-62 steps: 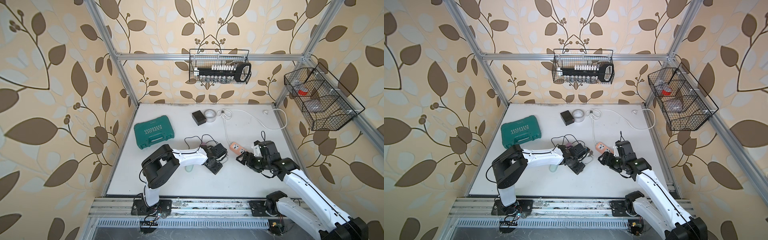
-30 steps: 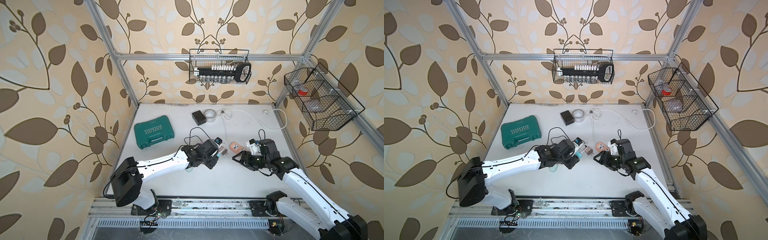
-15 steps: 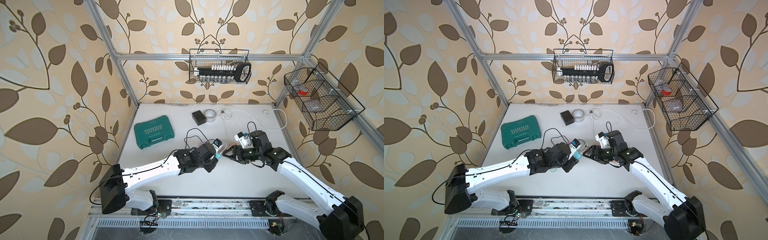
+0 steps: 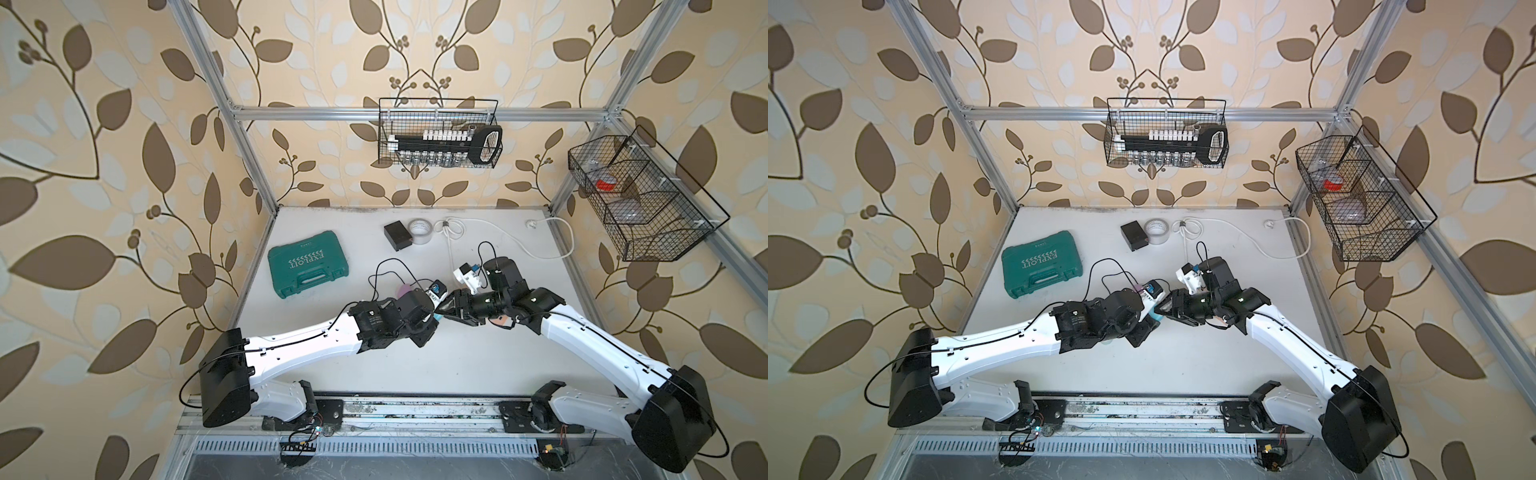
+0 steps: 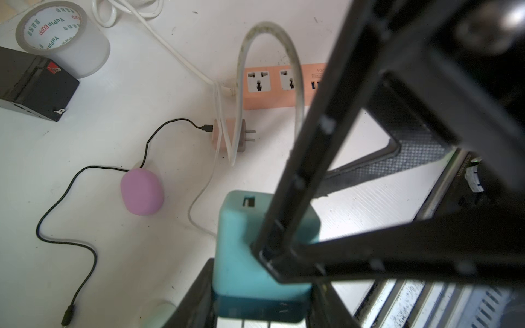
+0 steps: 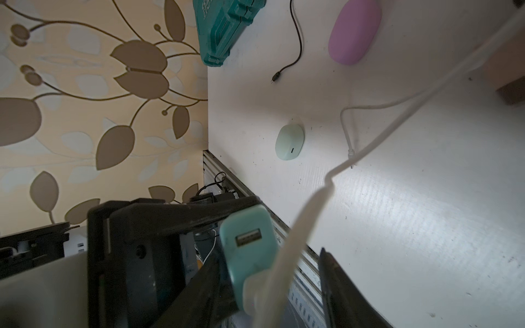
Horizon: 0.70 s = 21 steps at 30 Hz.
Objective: Charge the bluetooth headset
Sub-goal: Adjust the plug.
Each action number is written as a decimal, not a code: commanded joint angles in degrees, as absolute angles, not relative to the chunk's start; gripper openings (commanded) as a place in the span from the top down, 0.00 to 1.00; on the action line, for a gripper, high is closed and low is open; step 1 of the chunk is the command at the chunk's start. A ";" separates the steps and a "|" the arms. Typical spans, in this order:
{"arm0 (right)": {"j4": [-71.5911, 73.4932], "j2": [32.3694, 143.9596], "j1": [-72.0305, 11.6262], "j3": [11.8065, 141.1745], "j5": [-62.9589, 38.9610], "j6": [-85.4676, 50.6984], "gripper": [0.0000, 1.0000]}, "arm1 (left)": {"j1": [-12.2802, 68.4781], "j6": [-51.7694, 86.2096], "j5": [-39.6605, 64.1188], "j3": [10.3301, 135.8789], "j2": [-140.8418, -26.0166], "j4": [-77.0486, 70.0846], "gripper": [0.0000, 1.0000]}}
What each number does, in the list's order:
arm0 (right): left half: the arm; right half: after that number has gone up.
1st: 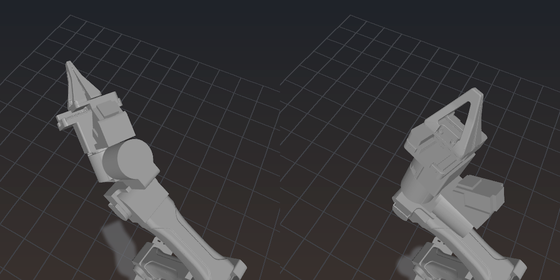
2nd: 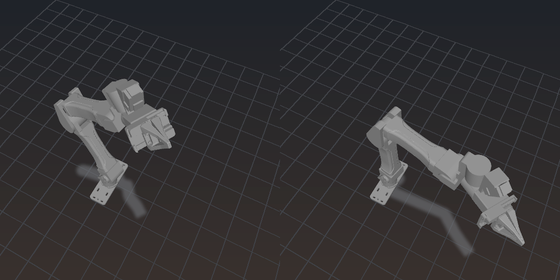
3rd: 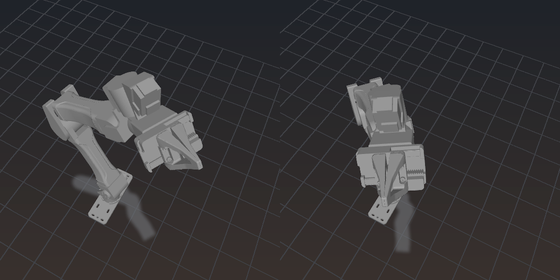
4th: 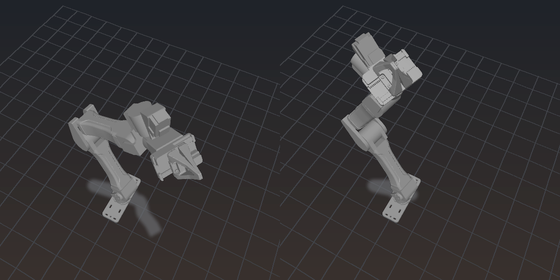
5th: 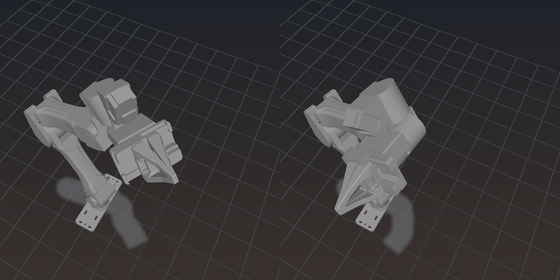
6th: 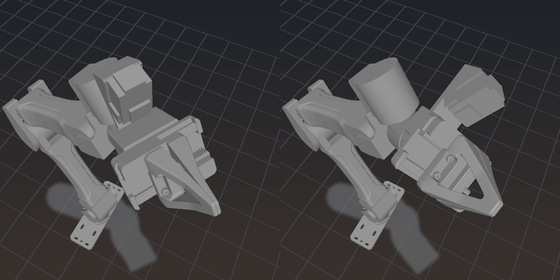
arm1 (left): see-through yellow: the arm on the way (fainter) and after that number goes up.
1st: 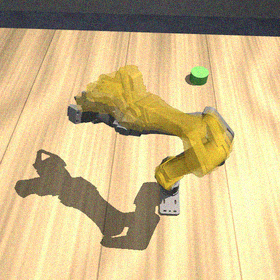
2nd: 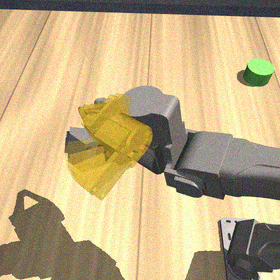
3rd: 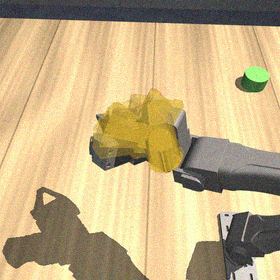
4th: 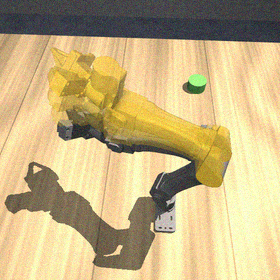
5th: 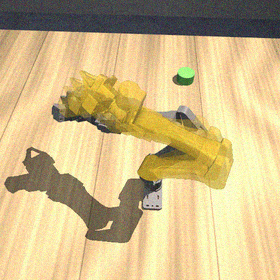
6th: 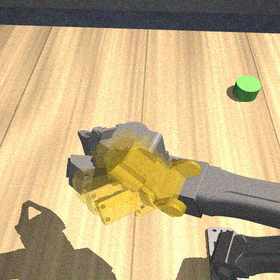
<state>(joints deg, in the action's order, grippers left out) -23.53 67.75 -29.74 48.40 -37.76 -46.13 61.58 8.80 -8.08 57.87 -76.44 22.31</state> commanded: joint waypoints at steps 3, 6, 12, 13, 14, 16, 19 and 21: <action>-21.23 68.89 -30.55 50.19 -39.19 -46.49 0.51 | 62.31 7.40 -9.07 58.05 -74.55 20.03 0.65; -20.58 69.26 -30.62 50.27 -39.62 -46.76 0.58 | 62.25 7.41 -9.05 57.92 -74.44 19.87 0.65; -20.48 69.94 -30.76 50.19 -39.99 -46.41 0.72 | 62.31 7.29 -8.97 57.83 -74.18 19.51 0.65; -20.48 70.11 -30.76 50.11 -40.08 -46.32 0.75 | 62.26 7.23 -8.99 57.83 -74.09 19.47 0.65; -20.39 70.20 -30.72 50.13 -40.15 -46.24 0.77 | 62.26 7.23 -8.97 57.83 -74.01 19.46 0.64; -20.28 70.31 -30.76 50.03 -40.05 -45.90 0.81 | 62.26 7.12 -9.10 57.74 -73.84 19.46 0.63; -20.35 70.53 -30.75 50.14 -39.64 -45.31 0.85 | 62.23 7.04 -9.53 57.50 -73.57 19.43 0.56; -20.52 70.66 -30.74 50.34 -39.08 -44.81 0.87 | 62.31 7.04 -9.62 57.43 -73.48 19.53 0.45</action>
<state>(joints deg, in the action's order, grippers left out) -21.04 69.56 -30.39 48.88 -39.59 -44.80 61.54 8.38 -8.32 57.41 -75.57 22.59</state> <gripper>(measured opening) 0.288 0.514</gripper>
